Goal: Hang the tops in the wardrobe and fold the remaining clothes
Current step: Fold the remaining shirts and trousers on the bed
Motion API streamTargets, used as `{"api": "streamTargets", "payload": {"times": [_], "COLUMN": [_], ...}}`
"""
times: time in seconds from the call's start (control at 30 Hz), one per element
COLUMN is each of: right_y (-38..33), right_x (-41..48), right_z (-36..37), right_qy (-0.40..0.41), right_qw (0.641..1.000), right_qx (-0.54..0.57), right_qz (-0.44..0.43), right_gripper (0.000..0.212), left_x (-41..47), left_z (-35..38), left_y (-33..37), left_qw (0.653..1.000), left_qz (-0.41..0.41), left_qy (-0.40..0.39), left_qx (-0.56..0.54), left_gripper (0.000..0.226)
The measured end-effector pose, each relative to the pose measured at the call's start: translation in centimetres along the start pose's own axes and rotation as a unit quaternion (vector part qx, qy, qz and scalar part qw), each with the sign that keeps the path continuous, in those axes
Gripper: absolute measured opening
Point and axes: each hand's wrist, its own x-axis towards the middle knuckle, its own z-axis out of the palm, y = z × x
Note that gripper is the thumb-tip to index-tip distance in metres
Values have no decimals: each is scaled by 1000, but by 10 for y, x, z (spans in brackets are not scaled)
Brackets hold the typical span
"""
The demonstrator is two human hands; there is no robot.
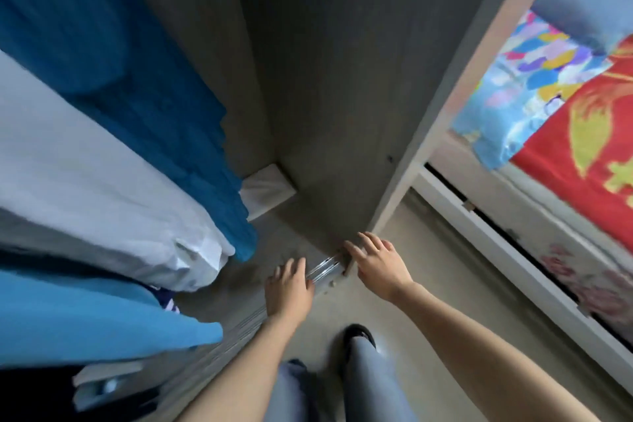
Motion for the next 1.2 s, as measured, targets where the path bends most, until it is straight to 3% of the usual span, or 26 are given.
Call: {"api": "streamTargets", "payload": {"times": [0.2,0.27,0.37,0.43,0.57,0.63,0.77,0.8,0.83,0.9,1.0,1.1,1.2], "right_y": [7,4,4,9,11,4,-41,-48,-71,-101,-150,-187,-227], "right_x": [-76,-108,-185,-259,-444,-521,-666,-674,-705,-733,-772,-794,-811], "right_z": [-64,-78,-84,-83,-82,-82,-95,-101,-105,-112,-113,-116,-118], "right_qy": [26,21,34,63,-11,-6,57,72,81,88,110,125,140], "right_qw": [994,990,981,966,931,913,809,801,771,725,625,548,459], "right_qx": [18,54,15,16,-21,-40,-69,-50,-67,-79,-107,-116,-121], "right_qz": [104,129,193,252,364,406,580,593,628,679,766,819,869], "right_gripper": [66,60,56,55,67,70,76,79,79,73,57,49,36], "left_x": [-48,-70,-116,-149,-235,-275,-383,-395,-430,-470,-533,-573,-603], "left_z": [-59,-61,-54,-41,-5,8,34,35,38,40,42,42,43], "left_y": [32,38,62,95,183,220,304,313,332,352,366,367,369], "left_qw": [990,986,984,967,932,909,822,809,776,732,643,557,504], "left_qz": [127,145,165,244,344,402,556,576,620,670,753,817,850], "left_qy": [34,22,-9,-12,-85,-89,-105,-104,-108,-118,-139,-144,-145], "left_qx": [58,76,73,76,70,66,56,57,52,37,35,42,58], "left_gripper": [49,48,44,38,49,51,53,54,55,56,54,53,53]}}
